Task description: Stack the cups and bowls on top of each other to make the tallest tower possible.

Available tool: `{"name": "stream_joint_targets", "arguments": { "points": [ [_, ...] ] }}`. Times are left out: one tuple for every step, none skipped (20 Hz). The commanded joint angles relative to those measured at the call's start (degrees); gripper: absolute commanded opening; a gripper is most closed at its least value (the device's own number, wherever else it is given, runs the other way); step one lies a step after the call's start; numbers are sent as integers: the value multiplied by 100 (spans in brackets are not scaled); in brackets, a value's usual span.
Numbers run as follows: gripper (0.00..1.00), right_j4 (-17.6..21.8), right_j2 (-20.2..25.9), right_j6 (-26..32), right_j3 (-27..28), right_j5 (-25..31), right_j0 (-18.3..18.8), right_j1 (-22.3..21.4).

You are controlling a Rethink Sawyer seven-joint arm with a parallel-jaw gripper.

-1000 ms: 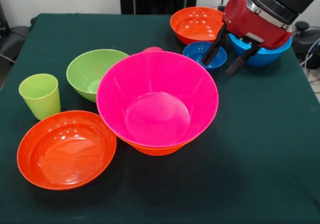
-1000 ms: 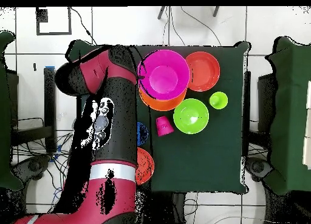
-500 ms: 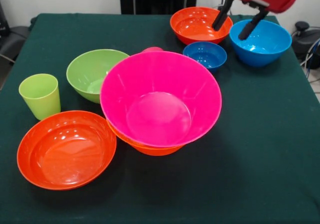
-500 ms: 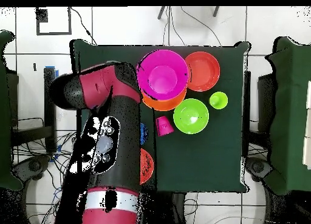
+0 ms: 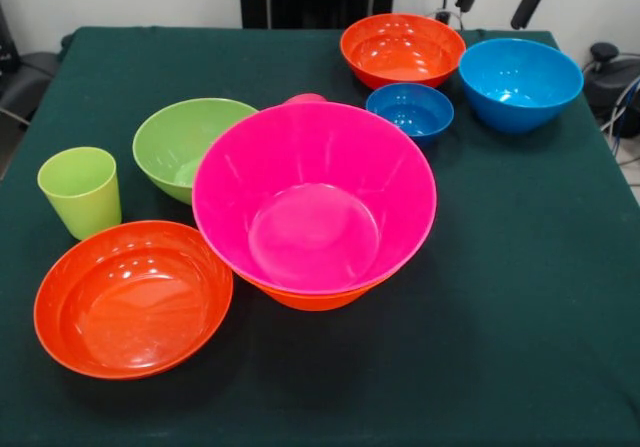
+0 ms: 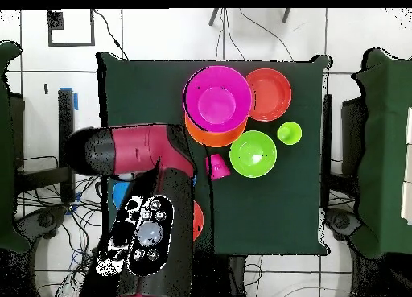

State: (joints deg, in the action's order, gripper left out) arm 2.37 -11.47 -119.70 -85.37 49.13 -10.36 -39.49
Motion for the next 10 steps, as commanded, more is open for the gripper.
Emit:
{"name": "stream_joint_targets", "arguments": {
  "points": [
    [100, -649, 296, -1402, -1506, -808, 82, -105],
    [100, -667, 263, -1481, -1636, -1038, 68, -129],
    [100, -739, 282, -1575, -1841, -1399, 97, -148],
    [100, -802, 276, -1711, -1991, -1711, 108, -130],
    [100, -814, 306, -1719, -2111, -1934, 145, -111],
    [100, -874, 316, -1802, -2219, -2119, 158, -81],
    [100, -898, 373, -1759, -2254, -2270, 219, -35],
    [100, -950, 423, -1747, -2320, -2390, 270, -3],
    [100, -967, 452, -1720, -2356, -2475, 296, 26],
    [100, -984, 482, -1693, -2391, -2561, 322, 54]
  ]
}}
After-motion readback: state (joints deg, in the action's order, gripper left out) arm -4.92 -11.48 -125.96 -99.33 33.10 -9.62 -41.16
